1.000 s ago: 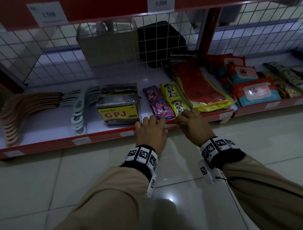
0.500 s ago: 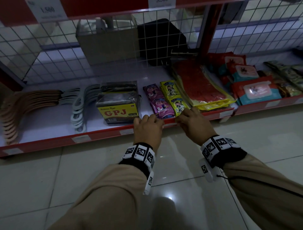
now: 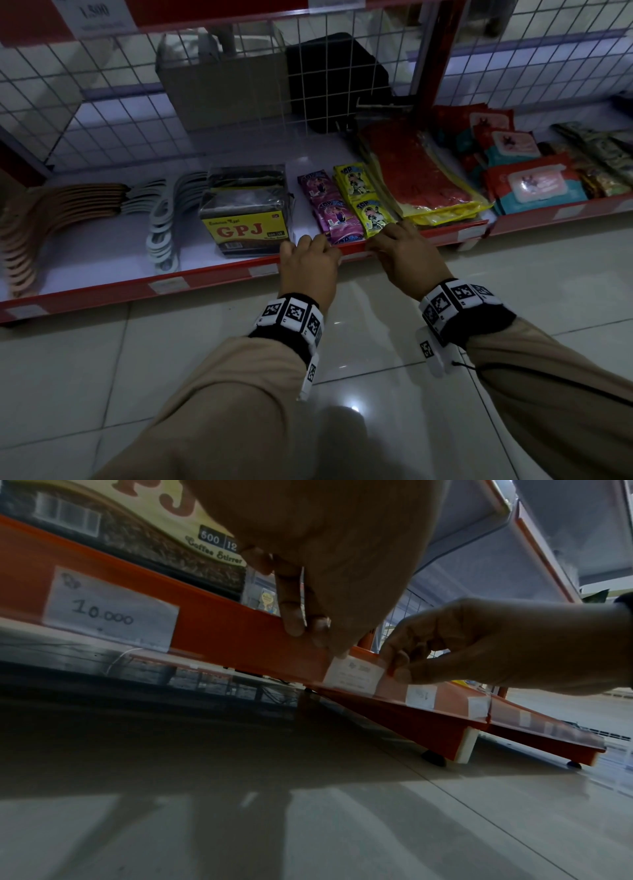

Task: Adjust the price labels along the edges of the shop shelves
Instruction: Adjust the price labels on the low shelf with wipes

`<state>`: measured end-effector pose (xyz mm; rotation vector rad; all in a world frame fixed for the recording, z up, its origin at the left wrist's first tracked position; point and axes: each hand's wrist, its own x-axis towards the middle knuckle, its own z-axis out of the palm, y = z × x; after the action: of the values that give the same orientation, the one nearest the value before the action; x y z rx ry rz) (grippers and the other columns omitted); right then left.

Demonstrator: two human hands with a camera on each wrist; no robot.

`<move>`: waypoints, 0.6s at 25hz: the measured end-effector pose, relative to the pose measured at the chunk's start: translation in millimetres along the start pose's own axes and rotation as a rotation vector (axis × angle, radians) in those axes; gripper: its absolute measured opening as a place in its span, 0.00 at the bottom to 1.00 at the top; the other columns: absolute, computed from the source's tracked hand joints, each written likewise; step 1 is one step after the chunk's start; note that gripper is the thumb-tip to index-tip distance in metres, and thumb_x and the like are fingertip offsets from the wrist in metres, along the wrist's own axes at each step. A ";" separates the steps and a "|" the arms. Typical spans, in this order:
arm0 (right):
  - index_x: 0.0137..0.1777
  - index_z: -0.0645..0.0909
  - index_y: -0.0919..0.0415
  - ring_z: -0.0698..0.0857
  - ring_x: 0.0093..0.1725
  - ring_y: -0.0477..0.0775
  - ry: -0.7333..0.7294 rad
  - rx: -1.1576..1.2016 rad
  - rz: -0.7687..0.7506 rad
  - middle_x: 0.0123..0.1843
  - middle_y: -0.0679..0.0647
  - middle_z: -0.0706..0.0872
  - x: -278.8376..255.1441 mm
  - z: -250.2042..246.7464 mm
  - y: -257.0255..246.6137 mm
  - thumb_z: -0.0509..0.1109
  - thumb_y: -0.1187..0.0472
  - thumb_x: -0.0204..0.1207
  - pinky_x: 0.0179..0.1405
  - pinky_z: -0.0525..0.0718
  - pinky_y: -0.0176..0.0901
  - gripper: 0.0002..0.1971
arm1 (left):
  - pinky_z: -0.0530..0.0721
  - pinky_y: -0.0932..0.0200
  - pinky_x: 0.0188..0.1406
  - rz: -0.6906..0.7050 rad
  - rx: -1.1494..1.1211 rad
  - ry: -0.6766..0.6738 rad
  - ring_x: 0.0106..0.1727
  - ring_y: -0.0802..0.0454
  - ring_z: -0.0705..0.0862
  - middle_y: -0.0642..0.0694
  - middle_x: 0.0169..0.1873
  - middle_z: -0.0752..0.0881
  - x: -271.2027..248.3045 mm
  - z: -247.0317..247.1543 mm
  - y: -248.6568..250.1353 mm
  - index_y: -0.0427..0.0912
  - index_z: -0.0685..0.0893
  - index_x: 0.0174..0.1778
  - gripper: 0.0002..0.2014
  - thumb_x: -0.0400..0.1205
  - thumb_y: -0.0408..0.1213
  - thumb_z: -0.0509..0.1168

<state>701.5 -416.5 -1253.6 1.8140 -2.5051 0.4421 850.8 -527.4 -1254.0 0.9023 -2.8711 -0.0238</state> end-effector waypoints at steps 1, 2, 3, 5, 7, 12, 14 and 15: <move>0.54 0.85 0.59 0.77 0.56 0.65 0.005 0.015 0.007 0.51 0.59 0.85 -0.9 -1.1 0.3 0.66 0.67 0.76 0.46 0.81 0.56 0.10 | 0.63 0.48 0.58 0.009 -0.003 0.005 0.60 0.46 0.74 0.50 0.57 0.80 -1.3 0.1 -0.6 0.53 0.83 0.61 0.12 0.85 0.43 0.57; 0.54 0.84 0.59 0.77 0.56 0.65 0.016 0.028 0.011 0.51 0.59 0.85 -1.7 -2.3 1.1 0.66 0.69 0.74 0.47 0.81 0.55 0.12 | 0.63 0.48 0.58 0.019 -0.004 0.007 0.61 0.46 0.74 0.50 0.58 0.80 -2.8 0.1 -1.3 0.53 0.82 0.62 0.13 0.86 0.44 0.56; 0.54 0.84 0.59 0.78 0.56 0.65 0.027 0.038 0.013 0.51 0.59 0.86 -2.3 -3.4 2.4 0.66 0.70 0.72 0.46 0.81 0.54 0.13 | 0.63 0.49 0.58 0.031 -0.004 0.007 0.61 0.47 0.74 0.50 0.60 0.79 -4.2 0.3 -1.9 0.53 0.81 0.64 0.14 0.86 0.45 0.56; 0.53 0.84 0.62 0.79 0.55 0.67 0.044 0.029 0.010 0.50 0.61 0.86 -3.2 -5.4 5.9 0.67 0.71 0.69 0.46 0.80 0.54 0.13 | 0.63 0.49 0.59 0.044 -0.006 0.015 0.62 0.47 0.74 0.51 0.61 0.79 -5.7 0.4 -3.2 0.53 0.79 0.66 0.14 0.86 0.45 0.55; 0.51 0.84 0.65 0.79 0.53 0.68 0.072 0.001 0.008 0.49 0.63 0.86 -6.4 -7.0 11.9 0.68 0.73 0.68 0.45 0.80 0.54 0.12 | 0.63 0.50 0.58 0.039 -0.010 0.024 0.61 0.47 0.75 0.51 0.60 0.79 -6.0 -1.0 -3.9 0.54 0.78 0.66 0.14 0.86 0.43 0.56; 0.53 0.84 0.65 0.81 0.49 0.69 0.151 -0.049 0.073 0.49 0.65 0.85 -20.4 -7.4 30.0 0.71 0.73 0.66 0.39 0.81 0.54 0.15 | 0.64 0.49 0.56 -0.008 -0.010 0.038 0.61 0.46 0.73 0.50 0.58 0.78 -7.5 -0.9 0.9 0.54 0.78 0.65 0.14 0.84 0.44 0.57; 0.56 0.84 0.65 0.81 0.50 0.69 0.144 -0.045 0.090 0.49 0.64 0.85 -22.3 -7.6 33.8 0.70 0.72 0.68 0.38 0.83 0.55 0.15 | 0.65 0.50 0.56 -0.036 0.002 0.039 0.62 0.45 0.71 0.49 0.60 0.76 -9.5 1.1 6.0 0.52 0.77 0.66 0.16 0.82 0.46 0.59; 0.57 0.84 0.65 0.81 0.51 0.68 0.136 -0.050 0.090 0.50 0.64 0.85 -22.4 -7.9 34.5 0.70 0.72 0.69 0.38 0.83 0.55 0.15 | 0.65 0.50 0.56 -0.047 0.008 0.043 0.62 0.45 0.71 0.48 0.61 0.75 -10.2 1.4 8.3 0.51 0.77 0.66 0.16 0.82 0.47 0.59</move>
<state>675.4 -384.0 -1257.5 1.6016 -2.4889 0.4842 854.1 -514.8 -1256.1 0.9597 -2.8124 0.0021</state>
